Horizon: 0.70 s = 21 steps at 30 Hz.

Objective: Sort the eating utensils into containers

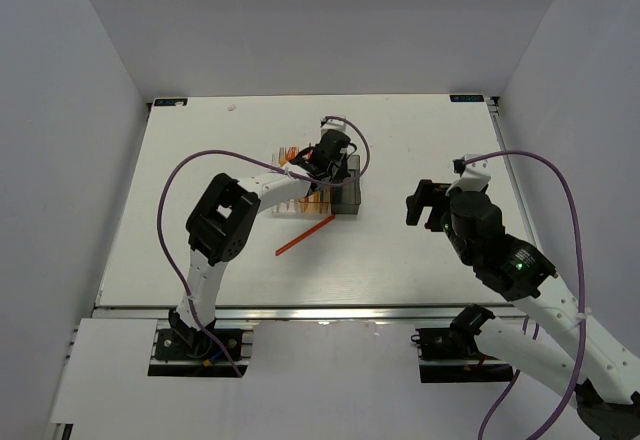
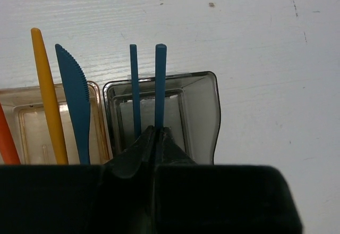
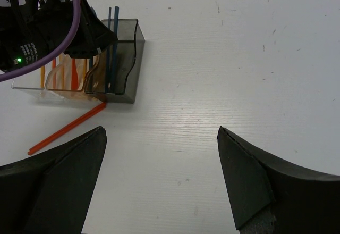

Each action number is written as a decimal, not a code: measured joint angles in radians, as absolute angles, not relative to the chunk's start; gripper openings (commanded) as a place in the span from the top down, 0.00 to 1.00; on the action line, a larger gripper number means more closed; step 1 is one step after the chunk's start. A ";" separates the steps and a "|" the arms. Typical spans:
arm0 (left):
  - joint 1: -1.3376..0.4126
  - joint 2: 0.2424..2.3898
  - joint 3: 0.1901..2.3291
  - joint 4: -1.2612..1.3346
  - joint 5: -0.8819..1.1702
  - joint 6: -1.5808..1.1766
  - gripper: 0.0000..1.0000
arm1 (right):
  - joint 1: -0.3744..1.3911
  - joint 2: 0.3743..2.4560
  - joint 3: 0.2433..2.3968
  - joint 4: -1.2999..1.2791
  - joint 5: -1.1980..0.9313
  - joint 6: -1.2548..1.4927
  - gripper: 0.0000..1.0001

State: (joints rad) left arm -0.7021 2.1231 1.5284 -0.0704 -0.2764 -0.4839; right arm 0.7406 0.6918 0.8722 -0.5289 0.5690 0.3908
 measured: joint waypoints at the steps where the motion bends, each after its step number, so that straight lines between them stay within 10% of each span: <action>1: -0.702 2.123 1.528 -0.069 -0.276 -0.488 0.84 | 0.741 0.692 0.872 -0.529 0.569 0.390 0.11; 21: -0.702 2.059 1.528 -0.067 -0.246 -0.513 0.55 | 0.741 0.692 0.869 -0.529 0.562 0.388 0.11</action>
